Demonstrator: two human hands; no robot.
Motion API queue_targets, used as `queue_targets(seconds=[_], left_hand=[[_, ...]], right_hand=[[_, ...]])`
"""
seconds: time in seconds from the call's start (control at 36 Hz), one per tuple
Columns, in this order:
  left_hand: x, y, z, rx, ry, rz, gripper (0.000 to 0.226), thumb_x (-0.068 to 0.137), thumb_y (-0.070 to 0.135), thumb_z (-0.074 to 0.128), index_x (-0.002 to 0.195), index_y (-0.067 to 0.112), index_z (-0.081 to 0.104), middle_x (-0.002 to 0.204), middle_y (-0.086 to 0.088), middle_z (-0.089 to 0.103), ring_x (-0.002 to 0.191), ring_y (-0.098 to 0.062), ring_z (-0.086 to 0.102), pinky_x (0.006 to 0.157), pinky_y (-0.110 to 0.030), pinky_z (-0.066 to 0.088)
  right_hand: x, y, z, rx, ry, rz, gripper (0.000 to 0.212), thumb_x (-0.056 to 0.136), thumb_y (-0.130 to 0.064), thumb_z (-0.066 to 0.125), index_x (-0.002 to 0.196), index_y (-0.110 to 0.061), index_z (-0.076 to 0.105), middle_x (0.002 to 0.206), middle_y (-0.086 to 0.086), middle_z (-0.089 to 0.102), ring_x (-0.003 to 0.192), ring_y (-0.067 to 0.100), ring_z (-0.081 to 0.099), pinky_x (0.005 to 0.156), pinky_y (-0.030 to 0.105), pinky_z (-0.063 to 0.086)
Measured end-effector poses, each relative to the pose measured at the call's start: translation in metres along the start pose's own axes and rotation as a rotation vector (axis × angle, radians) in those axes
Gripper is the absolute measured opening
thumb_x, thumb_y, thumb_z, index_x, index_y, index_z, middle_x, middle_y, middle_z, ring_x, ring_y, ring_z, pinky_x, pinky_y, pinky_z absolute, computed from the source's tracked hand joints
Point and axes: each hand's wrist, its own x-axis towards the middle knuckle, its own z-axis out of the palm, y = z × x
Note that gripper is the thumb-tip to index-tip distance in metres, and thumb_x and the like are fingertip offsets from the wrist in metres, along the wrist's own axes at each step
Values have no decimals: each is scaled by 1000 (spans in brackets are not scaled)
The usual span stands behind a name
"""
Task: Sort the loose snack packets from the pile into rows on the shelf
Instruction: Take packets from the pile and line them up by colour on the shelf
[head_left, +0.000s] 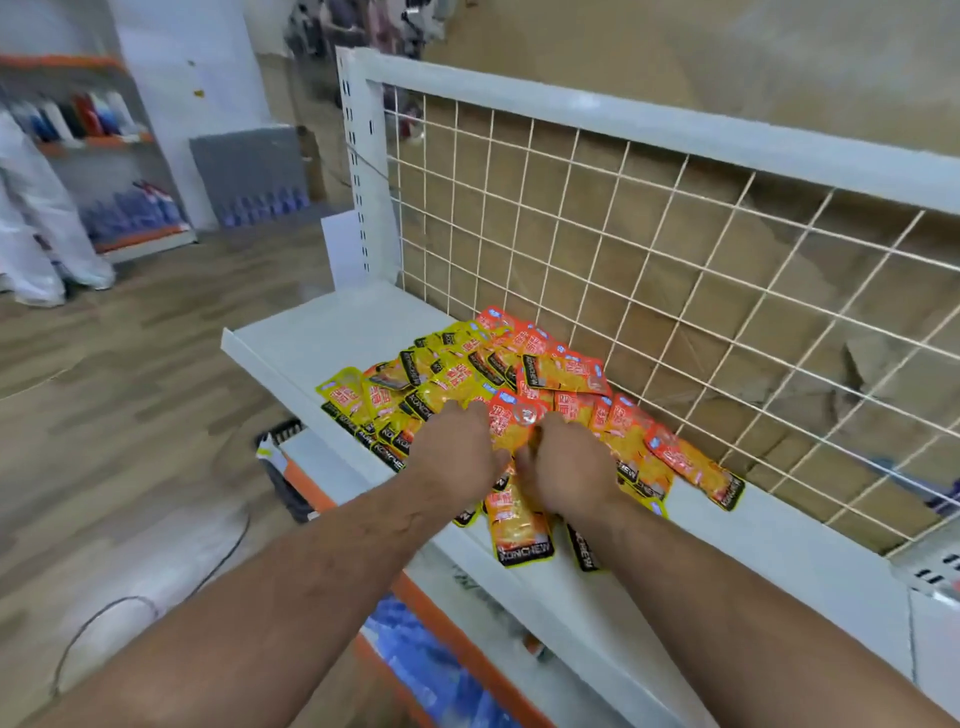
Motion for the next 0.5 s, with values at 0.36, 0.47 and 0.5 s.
queue_targets(seconds=[0.36,0.47,0.5], left_hand=[[27,-14,-7,-188,23,-47,46,85,31,68,116,7,44,113,-11,58,100,-29,61,65,-30,40],[33,-19,-8,-258,-1,-118,55,85,30,68,125,4,41,109,-10,62,98,-30,63,64,-30,41],[35,-20,-8,-273,-6,-130,57,84,30,68,126,3,41,109,-11,63,99,-31,63,65,-30,41]], right_hand=[[29,-7,2,-27,-24,110,30,93,-40,56,104,-13,64,112,13,59,95,32,65,70,33,48],[32,-9,1,13,-28,82,35,94,-49,56,112,-20,62,116,10,51,96,30,62,78,34,49],[33,-9,0,33,-26,70,37,93,-49,57,116,-22,62,116,10,50,97,30,61,79,34,49]])
